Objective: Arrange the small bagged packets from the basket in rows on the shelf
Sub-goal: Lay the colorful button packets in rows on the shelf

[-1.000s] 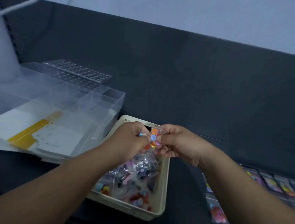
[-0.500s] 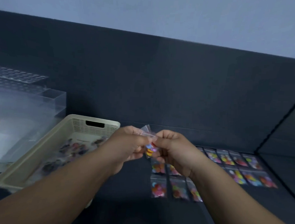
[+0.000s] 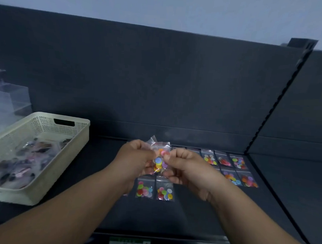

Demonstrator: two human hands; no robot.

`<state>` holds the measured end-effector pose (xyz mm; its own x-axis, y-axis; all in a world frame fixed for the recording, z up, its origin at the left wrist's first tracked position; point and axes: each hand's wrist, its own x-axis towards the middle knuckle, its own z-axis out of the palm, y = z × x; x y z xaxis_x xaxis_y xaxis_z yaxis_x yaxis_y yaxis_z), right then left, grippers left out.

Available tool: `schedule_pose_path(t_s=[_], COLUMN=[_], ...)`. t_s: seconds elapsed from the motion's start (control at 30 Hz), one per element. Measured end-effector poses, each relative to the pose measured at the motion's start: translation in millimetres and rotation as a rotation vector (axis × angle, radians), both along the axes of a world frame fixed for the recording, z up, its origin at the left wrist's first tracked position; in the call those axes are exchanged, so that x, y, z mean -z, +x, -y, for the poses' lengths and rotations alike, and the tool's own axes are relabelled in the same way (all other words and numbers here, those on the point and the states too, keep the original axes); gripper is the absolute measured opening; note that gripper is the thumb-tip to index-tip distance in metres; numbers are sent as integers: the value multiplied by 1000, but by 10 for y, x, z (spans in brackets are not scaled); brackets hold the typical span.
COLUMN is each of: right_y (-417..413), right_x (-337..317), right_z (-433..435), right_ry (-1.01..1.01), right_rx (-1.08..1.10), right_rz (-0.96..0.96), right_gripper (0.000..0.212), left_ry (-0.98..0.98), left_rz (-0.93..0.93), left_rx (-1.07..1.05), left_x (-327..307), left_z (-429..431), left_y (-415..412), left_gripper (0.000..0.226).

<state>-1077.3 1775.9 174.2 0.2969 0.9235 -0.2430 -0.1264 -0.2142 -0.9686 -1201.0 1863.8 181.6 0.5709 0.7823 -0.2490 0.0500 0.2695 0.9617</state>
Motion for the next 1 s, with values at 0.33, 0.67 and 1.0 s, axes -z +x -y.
schedule_pose_path(t_s=[0.33, 0.67, 1.0], right_y=[506, 642, 663], right_x=[295, 670, 770], right_z=[388, 425, 331], right_ry=[-133, -354, -272], right_rx=[168, 151, 123], right_rz=[164, 489, 767], right_gripper=[18, 15, 23], left_ry=[-142, -14, -51], left_rz=[-128, -220, -203], left_rx=[-36, -63, -62], left_x=[267, 395, 417], left_z=[186, 131, 164], left_y=[284, 325, 346], left_gripper=[6, 14, 8])
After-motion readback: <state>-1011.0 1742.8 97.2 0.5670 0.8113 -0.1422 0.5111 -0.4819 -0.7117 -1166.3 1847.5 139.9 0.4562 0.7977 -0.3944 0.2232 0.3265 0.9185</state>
